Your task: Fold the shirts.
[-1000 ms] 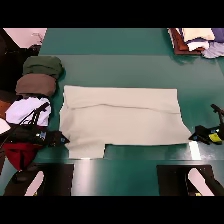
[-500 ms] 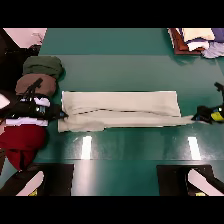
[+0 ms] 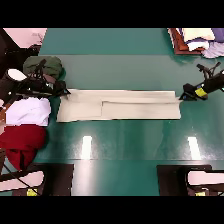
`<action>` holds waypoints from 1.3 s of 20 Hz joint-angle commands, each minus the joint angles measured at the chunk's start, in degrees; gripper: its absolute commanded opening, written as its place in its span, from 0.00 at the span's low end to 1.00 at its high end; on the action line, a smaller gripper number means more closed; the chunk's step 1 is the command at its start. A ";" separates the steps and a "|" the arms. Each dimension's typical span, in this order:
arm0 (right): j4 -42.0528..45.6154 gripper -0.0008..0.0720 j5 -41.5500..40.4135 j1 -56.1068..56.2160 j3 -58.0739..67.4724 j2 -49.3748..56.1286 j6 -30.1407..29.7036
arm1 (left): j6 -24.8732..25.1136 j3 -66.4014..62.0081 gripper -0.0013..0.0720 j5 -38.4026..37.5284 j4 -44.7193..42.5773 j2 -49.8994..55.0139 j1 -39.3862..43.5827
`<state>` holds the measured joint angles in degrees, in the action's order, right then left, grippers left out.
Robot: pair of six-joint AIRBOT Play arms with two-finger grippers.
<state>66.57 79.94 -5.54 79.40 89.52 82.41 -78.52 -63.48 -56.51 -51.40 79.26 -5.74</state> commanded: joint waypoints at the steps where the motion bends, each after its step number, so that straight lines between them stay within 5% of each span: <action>1: -8.02 0.49 -5.05 0.42 7.52 6.45 0.24 | 0.04 -2.12 0.64 5.14 0.20 2.14 -0.07; 2: -9.68 0.64 -5.92 0.35 9.03 7.50 0.15 | -0.13 -2.12 0.76 4.92 0.44 2.08 -0.07; 7: -9.55 0.64 3.13 -2.82 9.33 8.17 -5.16 | 0.92 -4.48 0.75 -4.20 0.74 1.84 -0.07; 9: -9.60 0.64 6.27 -5.68 6.38 8.20 -7.37 | 1.03 -4.48 0.19 -6.67 0.76 1.84 -0.07; 10: -9.60 0.64 6.82 -7.17 4.28 8.17 -8.57 | 1.20 -4.48 0.05 -7.13 0.79 1.84 -0.07; 21: -20.13 0.62 -1.86 -9.46 -13.33 9.62 -18.64 | 0.92 -4.44 0.05 0.04 0.81 1.88 9.86; 22: -20.13 0.55 -1.84 -8.41 -13.31 10.03 -18.80 | 0.92 -4.44 0.05 0.74 0.81 1.95 11.56; 24: -20.11 0.03 -2.03 -6.64 -13.31 9.70 -20.09 | 0.92 -4.48 0.05 1.27 0.83 2.64 14.58; 26: -20.11 0.03 -2.01 -6.47 -13.31 7.74 -20.09 | 0.83 -5.01 0.05 2.93 0.83 4.09 17.16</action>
<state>47.07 78.32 -13.17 66.46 98.54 63.33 -77.47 -68.07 -56.34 -50.50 82.08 7.73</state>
